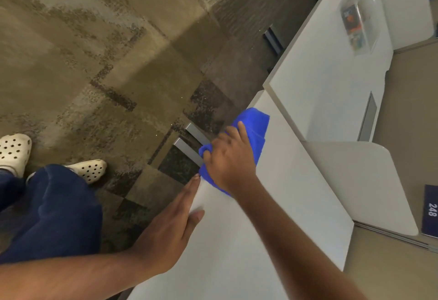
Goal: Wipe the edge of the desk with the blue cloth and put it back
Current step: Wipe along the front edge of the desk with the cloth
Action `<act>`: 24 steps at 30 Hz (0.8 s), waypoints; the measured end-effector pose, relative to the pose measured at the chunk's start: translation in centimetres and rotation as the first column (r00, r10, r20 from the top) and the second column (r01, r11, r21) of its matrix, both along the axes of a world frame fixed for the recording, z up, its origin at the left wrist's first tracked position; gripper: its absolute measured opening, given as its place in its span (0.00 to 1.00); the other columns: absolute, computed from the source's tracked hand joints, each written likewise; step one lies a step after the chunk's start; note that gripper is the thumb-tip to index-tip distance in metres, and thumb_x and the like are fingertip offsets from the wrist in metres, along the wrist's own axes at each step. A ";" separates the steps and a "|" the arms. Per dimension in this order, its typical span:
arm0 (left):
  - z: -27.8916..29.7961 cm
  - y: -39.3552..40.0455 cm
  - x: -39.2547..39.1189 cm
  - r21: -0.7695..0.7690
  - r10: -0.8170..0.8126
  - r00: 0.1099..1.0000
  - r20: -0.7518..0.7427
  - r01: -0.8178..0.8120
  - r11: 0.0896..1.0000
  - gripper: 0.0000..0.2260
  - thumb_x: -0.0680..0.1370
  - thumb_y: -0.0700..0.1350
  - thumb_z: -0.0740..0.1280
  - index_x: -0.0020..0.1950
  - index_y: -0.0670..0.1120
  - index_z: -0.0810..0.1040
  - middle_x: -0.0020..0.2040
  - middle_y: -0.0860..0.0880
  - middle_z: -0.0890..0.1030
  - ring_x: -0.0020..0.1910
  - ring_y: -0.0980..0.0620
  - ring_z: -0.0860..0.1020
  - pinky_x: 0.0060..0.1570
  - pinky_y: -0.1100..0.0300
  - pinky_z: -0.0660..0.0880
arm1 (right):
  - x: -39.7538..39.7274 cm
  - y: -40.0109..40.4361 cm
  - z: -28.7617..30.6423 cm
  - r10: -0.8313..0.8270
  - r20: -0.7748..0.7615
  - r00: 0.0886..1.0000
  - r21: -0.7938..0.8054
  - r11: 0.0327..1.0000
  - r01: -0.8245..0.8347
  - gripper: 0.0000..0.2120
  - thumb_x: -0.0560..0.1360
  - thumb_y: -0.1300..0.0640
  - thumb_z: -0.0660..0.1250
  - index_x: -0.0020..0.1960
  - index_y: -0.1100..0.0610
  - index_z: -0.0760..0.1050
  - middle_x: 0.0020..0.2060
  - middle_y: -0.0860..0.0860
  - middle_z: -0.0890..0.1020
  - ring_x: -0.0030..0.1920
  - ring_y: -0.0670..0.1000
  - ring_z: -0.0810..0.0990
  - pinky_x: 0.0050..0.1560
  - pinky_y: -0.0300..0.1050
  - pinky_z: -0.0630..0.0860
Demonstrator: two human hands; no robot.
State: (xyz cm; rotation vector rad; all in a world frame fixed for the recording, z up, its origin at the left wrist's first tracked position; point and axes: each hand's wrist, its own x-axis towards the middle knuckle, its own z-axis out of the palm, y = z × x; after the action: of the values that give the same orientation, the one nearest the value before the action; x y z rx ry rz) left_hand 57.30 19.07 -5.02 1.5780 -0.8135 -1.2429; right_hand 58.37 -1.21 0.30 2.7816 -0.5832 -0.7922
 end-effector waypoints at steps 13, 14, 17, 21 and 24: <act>-0.9 0.5 -0.2 -0.114 -0.098 0.787 0.609 0.209 0.971 0.41 0.78 0.35 0.72 0.87 0.48 0.57 0.89 0.48 0.48 0.87 0.44 0.45 0.84 0.50 0.41 | 5.3 -15.4 -1.0 -0.129 0.295 0.947 0.041 0.992 0.123 0.22 0.75 0.41 0.48 0.35 0.57 0.67 0.36 0.58 0.76 0.39 0.59 0.73 0.52 0.58 0.72; -0.8 0.4 -0.2 -0.099 -0.104 0.766 0.634 0.214 0.972 0.41 0.77 0.35 0.73 0.86 0.47 0.58 0.88 0.46 0.50 0.87 0.42 0.45 0.84 0.51 0.38 | 4.7 -14.8 -1.1 -0.148 0.327 0.933 0.064 0.989 0.135 0.22 0.76 0.42 0.49 0.36 0.57 0.69 0.36 0.57 0.76 0.41 0.59 0.75 0.56 0.58 0.74; -0.6 0.1 -0.2 -0.091 -0.088 0.673 0.734 0.226 0.970 0.36 0.80 0.39 0.70 0.86 0.42 0.58 0.88 0.42 0.52 0.87 0.41 0.46 0.84 0.49 0.38 | 2.7 -12.4 -1.2 -0.171 0.414 0.894 0.141 0.982 0.122 0.21 0.76 0.47 0.54 0.42 0.60 0.78 0.42 0.56 0.83 0.52 0.58 0.79 0.77 0.58 0.63; -0.4 -0.1 -0.3 -0.075 -0.094 0.609 0.788 0.246 0.966 0.29 0.86 0.50 0.57 0.85 0.39 0.58 0.87 0.40 0.54 0.87 0.41 0.49 0.85 0.45 0.49 | -1.2 -7.4 -2.0 -0.077 0.451 0.889 0.212 0.977 -0.023 0.15 0.76 0.50 0.58 0.45 0.57 0.80 0.45 0.52 0.83 0.53 0.52 0.78 0.82 0.55 0.54; -0.1 -0.2 -0.5 -0.063 -0.106 0.613 0.783 0.248 0.967 0.29 0.85 0.49 0.58 0.84 0.37 0.59 0.87 0.39 0.55 0.87 0.40 0.51 0.84 0.44 0.54 | -3.0 -6.8 -2.5 0.046 0.515 0.856 0.263 0.942 -0.208 0.14 0.78 0.48 0.59 0.49 0.55 0.79 0.46 0.51 0.83 0.52 0.52 0.78 0.80 0.53 0.57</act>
State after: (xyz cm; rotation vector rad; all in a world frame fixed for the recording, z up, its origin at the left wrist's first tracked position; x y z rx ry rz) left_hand 56.83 18.88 -5.13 1.9335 -1.6165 -0.5264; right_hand 55.41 -8.01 -2.17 3.2997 -0.3576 -0.1156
